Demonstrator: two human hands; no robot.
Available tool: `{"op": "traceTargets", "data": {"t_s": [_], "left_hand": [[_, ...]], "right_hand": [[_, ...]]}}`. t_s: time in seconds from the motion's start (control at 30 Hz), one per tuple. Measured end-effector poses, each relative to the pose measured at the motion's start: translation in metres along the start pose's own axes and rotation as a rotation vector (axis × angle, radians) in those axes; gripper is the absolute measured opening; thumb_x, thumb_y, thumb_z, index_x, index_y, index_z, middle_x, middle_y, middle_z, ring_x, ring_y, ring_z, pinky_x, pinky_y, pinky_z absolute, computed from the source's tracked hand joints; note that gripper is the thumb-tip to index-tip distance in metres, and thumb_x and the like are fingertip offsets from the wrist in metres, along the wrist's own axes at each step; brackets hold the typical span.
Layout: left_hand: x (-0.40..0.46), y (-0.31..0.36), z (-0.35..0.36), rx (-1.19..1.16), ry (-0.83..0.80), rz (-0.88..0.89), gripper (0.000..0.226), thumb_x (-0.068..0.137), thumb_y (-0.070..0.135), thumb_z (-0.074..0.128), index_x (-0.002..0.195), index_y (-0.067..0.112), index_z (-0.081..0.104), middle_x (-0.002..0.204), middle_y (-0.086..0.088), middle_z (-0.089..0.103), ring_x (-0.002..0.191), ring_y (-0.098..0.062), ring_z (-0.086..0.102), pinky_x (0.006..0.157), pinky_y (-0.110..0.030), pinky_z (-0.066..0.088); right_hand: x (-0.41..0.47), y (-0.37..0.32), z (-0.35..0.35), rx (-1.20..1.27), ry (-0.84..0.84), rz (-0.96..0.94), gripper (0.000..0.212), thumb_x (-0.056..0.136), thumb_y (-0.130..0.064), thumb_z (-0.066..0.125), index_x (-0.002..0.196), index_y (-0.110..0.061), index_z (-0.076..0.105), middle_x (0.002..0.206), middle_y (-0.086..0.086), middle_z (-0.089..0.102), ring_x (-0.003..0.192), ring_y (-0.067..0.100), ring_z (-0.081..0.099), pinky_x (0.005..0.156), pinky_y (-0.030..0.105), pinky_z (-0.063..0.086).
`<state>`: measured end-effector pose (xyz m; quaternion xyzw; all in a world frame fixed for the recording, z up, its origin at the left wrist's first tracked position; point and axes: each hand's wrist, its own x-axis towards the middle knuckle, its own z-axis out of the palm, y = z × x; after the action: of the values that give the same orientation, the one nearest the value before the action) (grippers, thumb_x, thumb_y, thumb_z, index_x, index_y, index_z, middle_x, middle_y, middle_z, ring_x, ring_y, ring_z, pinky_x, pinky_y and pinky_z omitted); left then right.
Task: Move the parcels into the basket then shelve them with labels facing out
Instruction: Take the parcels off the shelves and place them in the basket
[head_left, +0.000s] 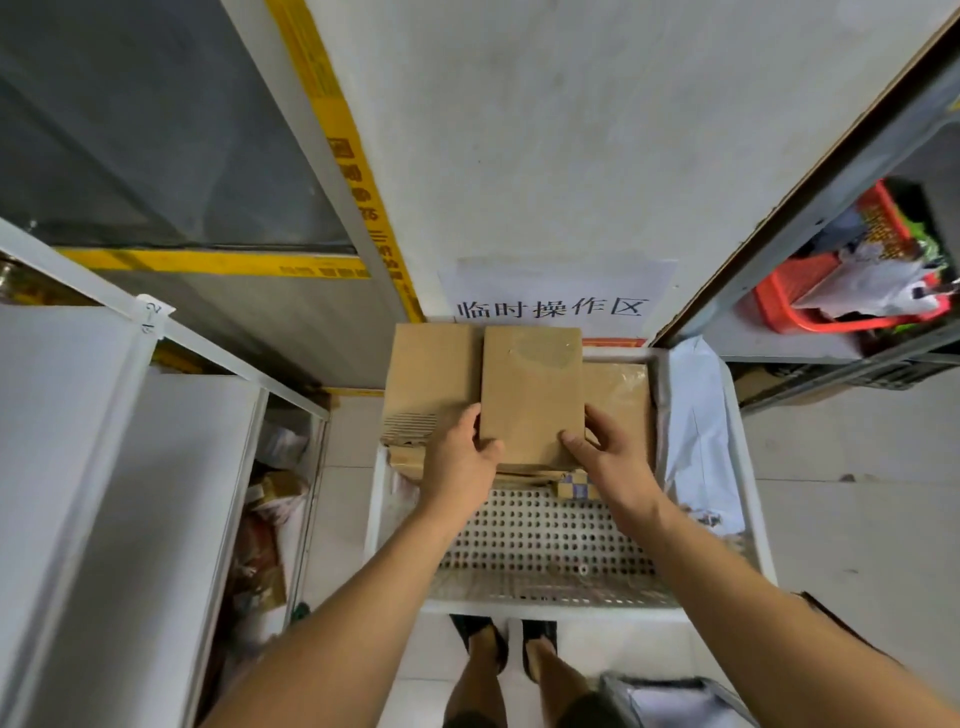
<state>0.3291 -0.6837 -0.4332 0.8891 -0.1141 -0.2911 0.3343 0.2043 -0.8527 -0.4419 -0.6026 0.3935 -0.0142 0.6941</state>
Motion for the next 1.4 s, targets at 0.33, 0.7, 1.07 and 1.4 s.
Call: {"op": "traceTargets", "data": {"t_s": [0.33,0.7,1.07,1.4], "left_hand": [[0.009,-0.013,0.006,0.059,0.037,0.121,0.062,0.096,0.008,0.072,0.153,0.017,0.051,0.146,0.002,0.045,0.122,-0.015,0.058,0.112,-0.037,0.052],[-0.01,0.001,-0.03,0.042,-0.049,0.118,0.047,0.101,0.033,0.068,0.146,0.023,0.057,0.132,0.003,0.061,0.113,-0.012,0.061,0.1,-0.029,0.052],[-0.093,-0.005,-0.148,0.189,0.241,0.115,0.044,0.105,0.042,0.06,0.144,0.022,0.061,0.14,0.001,0.063,0.129,-0.02,0.057,0.107,-0.04,0.049],[-0.241,-0.077,-0.279,0.217,0.697,-0.086,0.04,0.105,0.038,0.059,0.139,0.018,0.064,0.139,-0.002,0.065,0.127,-0.024,0.06,0.106,-0.033,0.044]], "right_hand": [[0.012,0.021,0.007,-0.122,-0.047,0.057,0.05,0.107,-0.027,0.061,0.156,-0.027,0.048,0.142,-0.01,0.066,0.131,0.013,0.063,0.111,0.037,0.052],[-0.015,-0.032,0.018,-0.478,0.071,-0.036,0.059,0.105,-0.026,0.063,0.16,-0.019,0.04,0.153,0.004,0.054,0.136,0.023,0.055,0.111,0.041,0.052],[-0.061,-0.124,0.088,-0.852,-0.22,-0.498,0.031,0.106,-0.027,0.061,0.135,-0.02,0.067,0.13,-0.003,0.07,0.117,0.015,0.068,0.098,0.03,0.053],[-0.154,-0.181,0.255,-0.889,-0.612,-0.799,0.027,0.103,-0.026,0.065,0.13,-0.026,0.071,0.117,-0.01,0.075,0.105,0.005,0.069,0.092,0.016,0.048]]}}
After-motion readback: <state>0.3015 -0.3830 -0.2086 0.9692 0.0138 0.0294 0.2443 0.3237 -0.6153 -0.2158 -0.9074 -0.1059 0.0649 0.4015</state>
